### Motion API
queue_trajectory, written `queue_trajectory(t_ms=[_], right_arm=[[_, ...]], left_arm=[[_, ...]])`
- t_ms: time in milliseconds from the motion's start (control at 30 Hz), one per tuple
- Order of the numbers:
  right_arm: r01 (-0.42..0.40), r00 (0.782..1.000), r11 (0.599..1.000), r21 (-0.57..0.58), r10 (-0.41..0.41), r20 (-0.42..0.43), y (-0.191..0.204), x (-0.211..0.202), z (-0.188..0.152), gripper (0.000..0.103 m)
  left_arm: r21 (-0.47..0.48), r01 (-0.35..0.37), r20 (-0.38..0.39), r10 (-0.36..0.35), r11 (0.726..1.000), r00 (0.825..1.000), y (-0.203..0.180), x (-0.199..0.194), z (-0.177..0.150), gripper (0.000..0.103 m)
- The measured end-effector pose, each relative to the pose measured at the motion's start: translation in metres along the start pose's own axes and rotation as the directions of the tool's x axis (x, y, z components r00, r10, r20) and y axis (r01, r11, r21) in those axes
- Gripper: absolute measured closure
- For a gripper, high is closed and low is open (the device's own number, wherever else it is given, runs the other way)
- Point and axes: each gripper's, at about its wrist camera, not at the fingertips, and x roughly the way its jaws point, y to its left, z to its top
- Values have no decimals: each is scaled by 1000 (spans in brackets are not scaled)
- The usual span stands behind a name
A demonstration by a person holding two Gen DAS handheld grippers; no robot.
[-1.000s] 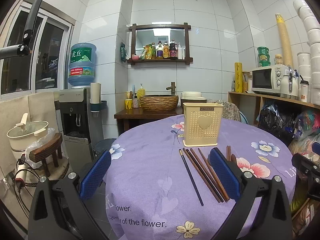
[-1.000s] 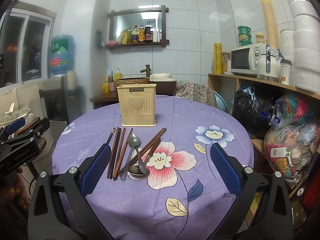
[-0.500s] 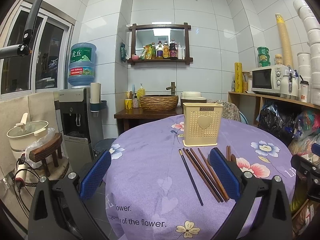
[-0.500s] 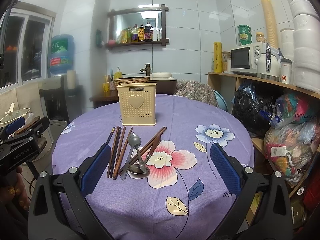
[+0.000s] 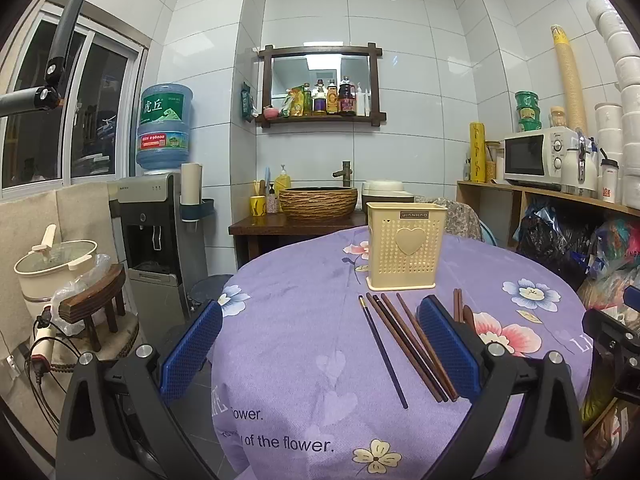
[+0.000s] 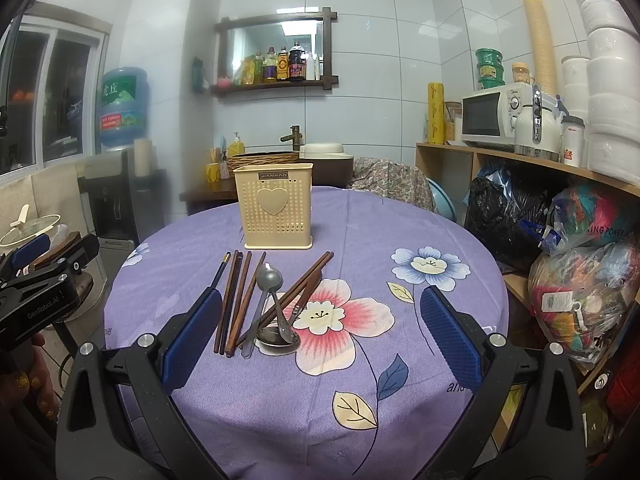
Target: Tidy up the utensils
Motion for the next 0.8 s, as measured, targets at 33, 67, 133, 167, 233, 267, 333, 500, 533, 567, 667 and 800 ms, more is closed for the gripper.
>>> queue_trajectory(t_ms=[33,67,133,167,233,267,333,500,533,567,667,800], right_arm=[[0,1000,1000,0,0,0,0,0,0,5],[0,1000,1000,0,0,1,0,0,0,5],[-1,1000,1000,0,1,0,0,0,0,5],[-1,1000,1000,1,1,-1,0,0,0,5],[-1,1000,1000,0,1,-1,0,0,0,5],[-1,1000,1000,0,1,-1,0,0,0,5],[-1,1000,1000,0,1,-1,0,0,0,5],[-1,1000,1000,1,1,-1,0,0,0,5],[-2,1000,1000,1,2,-1,0,0,0,5],[-1,1000,1000,1,1,-2,0,0,0,5],[-2,1000,1000,1,2,-3,0,0,-1,5],[-2,1000,1000,1,2,-4,0,0,-1,5]], left_arm=[[-1,0,1,0,1000,1000,0,0,0,5],[-1,0,1,0,1000,1000,0,0,0,5],[-1,0,1,0,1000,1000,0,0,0,5],[-1,1,0,-1,1000,1000,0,0,0,5],[-1,0,0,0,1000,1000,0,0,0,5],[-1,0,0,0,1000,1000,0,0,0,5],[-1,0,0,0,1000,1000,0,0,0,5],[0,0,-1,0,1000,1000,0,0,0,5],[-1,1,-1,-1,1000,1000,1,0,0,5],[-1,2,-1,-2,1000,1000,1,0,0,5],[-1,0,1,0,1000,1000,0,0,0,5],[0,1,0,-1,1000,1000,1,0,0,5]])
